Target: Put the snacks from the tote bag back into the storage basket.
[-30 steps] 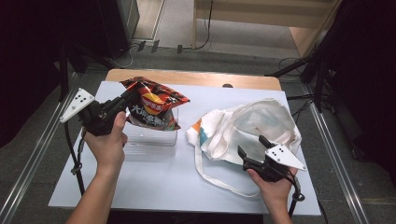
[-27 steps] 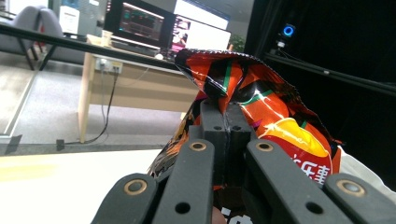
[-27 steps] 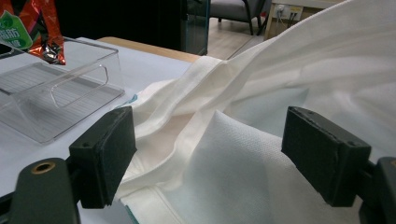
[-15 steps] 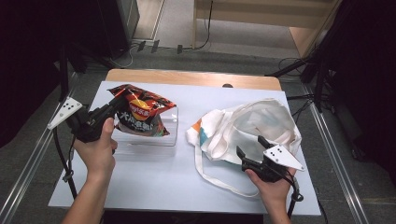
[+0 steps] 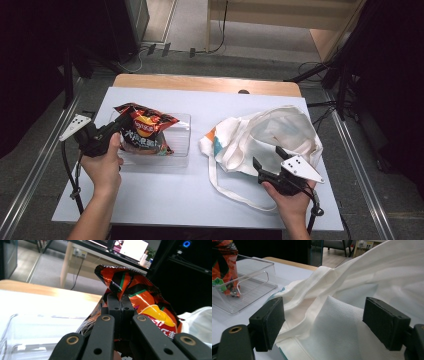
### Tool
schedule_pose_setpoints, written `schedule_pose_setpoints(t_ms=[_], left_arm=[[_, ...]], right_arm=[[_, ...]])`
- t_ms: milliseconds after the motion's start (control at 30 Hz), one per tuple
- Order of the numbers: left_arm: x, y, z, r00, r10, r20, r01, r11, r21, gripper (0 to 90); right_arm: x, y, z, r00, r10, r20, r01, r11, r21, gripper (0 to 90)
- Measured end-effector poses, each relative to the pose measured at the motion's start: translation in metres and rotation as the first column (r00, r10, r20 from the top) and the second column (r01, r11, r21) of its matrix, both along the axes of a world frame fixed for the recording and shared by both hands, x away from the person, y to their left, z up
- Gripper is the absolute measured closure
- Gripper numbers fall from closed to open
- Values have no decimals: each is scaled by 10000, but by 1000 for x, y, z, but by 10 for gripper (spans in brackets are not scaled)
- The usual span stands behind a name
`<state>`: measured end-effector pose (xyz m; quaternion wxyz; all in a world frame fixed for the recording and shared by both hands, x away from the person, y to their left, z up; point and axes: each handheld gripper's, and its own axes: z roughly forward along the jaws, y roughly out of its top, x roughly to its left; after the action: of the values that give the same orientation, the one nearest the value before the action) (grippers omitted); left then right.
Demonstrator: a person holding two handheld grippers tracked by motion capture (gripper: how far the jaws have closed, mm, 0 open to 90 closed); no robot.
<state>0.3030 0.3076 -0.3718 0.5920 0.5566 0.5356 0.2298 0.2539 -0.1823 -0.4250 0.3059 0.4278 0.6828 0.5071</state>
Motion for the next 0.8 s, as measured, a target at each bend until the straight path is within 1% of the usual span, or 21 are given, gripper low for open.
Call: schedule_pose_setpoints(t_ms=[33,133,167,233,300,333,467,500,633,700,767,800], left_arm=[[3,1,-2,10000,-9,-81,9,10000,15,900],[8,5,-5,9998,203,-70,-202,9997,131,888],[9,5,-5,9996,273,-111,-271,9994,210,852],[14,5,-6,9994,270,-238,-258,9985,478,775],[17,6,-8,9990,276,-363,-255,9981,565,659],[17,6,-9,9987,306,-404,-279,9976,636,621],[14,10,-14,9984,285,-494,-246,9966,784,516],[13,11,-14,9985,289,-476,-251,9966,789,500],[6,13,-17,9991,176,-384,-135,9945,1040,456],[2,13,-17,9996,148,-246,-119,9936,1127,435],[-1,13,-17,9999,93,-58,-84,9899,1416,407],[-2,13,-17,10000,66,-36,-60,9870,1605,390]], right_arm=[[0,0,0,10000,-9,-5,9,10000,-5,180],[1,0,-1,10000,-29,-19,29,10000,-6,180],[1,-1,-1,10000,-31,-19,31,10000,-19,180],[1,-1,-2,10000,-45,-29,45,10000,-27,180],[1,-1,-1,10000,-56,-35,56,10000,-19,180],[0,-1,-1,10000,-56,-27,56,10000,-4,180],[0,-3,-1,10000,-81,-1,81,10000,-15,181],[-1,-3,-1,10000,-92,-19,92,10000,-14,181],[-1,-3,-2,10000,-82,-26,82,10000,-17,181],[-1,-2,-2,10000,-77,-16,77,10000,-31,181],[-1,-2,-2,10000,-88,-28,88,10000,-28,180],[-1,-2,-2,9999,-96,-38,96,10000,-12,181]])
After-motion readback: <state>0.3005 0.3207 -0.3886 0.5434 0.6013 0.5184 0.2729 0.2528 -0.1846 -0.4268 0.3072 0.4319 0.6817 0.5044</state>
